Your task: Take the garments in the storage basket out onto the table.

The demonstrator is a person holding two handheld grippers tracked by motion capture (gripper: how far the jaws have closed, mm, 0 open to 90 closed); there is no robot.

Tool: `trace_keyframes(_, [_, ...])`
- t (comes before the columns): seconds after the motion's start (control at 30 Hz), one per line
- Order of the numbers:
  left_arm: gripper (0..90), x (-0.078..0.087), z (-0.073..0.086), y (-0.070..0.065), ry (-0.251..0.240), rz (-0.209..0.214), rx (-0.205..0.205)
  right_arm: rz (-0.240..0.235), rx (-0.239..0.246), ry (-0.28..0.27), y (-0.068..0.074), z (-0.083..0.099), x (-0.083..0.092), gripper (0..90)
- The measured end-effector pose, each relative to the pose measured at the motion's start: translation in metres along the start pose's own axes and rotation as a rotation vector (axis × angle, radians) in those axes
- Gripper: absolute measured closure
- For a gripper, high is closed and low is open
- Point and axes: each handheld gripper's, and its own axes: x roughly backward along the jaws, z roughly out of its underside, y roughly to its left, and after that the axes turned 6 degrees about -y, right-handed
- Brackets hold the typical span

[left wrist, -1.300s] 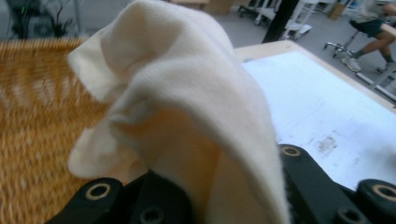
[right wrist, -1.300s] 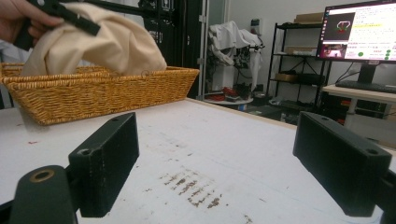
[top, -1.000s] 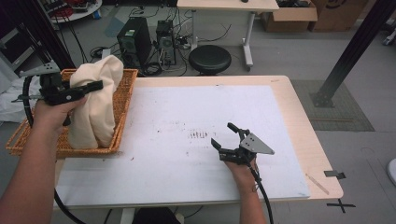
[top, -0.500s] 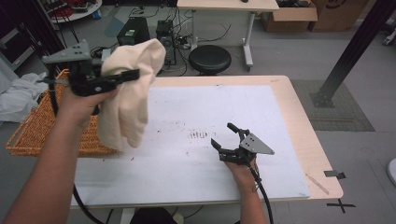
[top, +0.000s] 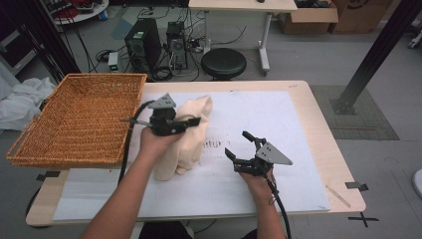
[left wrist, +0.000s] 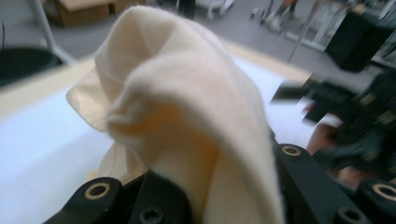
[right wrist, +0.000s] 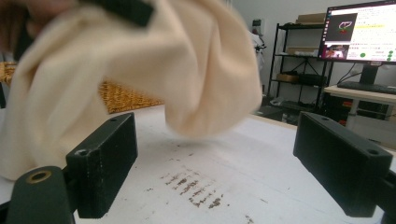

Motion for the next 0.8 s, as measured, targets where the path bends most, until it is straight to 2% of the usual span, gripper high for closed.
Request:
trace_keyframes(0.1, [74.9, -0.022, 0.026, -0.001, 0.063, -0.023, 0.030, -0.002, -0.007, 0.005, -0.001, 0.000, -0.001, 13.1])
trace_keyframes(0.17, [74.6, -0.034, 0.042, -0.002, 0.116, -0.052, 0.049, 0.000, -0.013, 0.008, -0.001, 0.000, -0.001, 12.4])
trace_keyframes(0.27, [74.2, -0.046, 0.062, -0.007, 0.182, -0.088, 0.046, -0.001, -0.006, 0.007, -0.001, 0.000, -0.001, 12.7])
trace_keyframes(0.33, [72.4, -0.048, 0.065, -0.009, 0.195, -0.094, 0.030, -0.002, -0.005, 0.008, -0.001, 0.000, -0.001, 12.8])
trace_keyframes(0.37, [68.6, -0.046, 0.065, -0.011, 0.188, -0.105, 0.017, -0.002, -0.006, 0.008, -0.001, 0.000, -0.001, 12.7])
trace_keyframes(0.43, [48.5, -0.040, 0.060, -0.014, 0.149, -0.131, 0.018, -0.002, -0.009, 0.008, -0.001, 0.000, -0.001, 12.7])
trace_keyframes(0.47, [38.5, -0.035, 0.057, -0.016, 0.114, -0.149, 0.029, -0.002, -0.011, 0.007, -0.001, 0.000, -0.001, 12.6])
trace_keyframes(0.57, [21.8, -0.012, 0.051, -0.022, -0.019, -0.182, 0.026, 0.000, -0.015, 0.007, -0.001, 0.000, -0.001, 12.5])
trace_keyframes(0.6, [21.8, -0.003, 0.047, -0.023, -0.060, -0.168, 0.028, 0.000, -0.015, 0.007, -0.001, 0.000, -0.001, 12.5])
trace_keyframes(0.63, [22.6, 0.006, 0.044, -0.023, -0.094, -0.134, 0.040, 0.000, -0.017, 0.007, -0.001, 0.000, -0.001, 12.5])
trace_keyframes(0.67, [22.6, 0.014, 0.039, -0.024, -0.116, -0.123, 0.046, 0.000, -0.017, 0.007, -0.001, 0.000, -0.001, 12.5])
trace_keyframes(0.8, [22.2, 0.048, 0.025, -0.029, -0.188, -0.144, -0.002, 0.000, 0.003, 0.003, 0.000, 0.000, 0.000, 13.4])
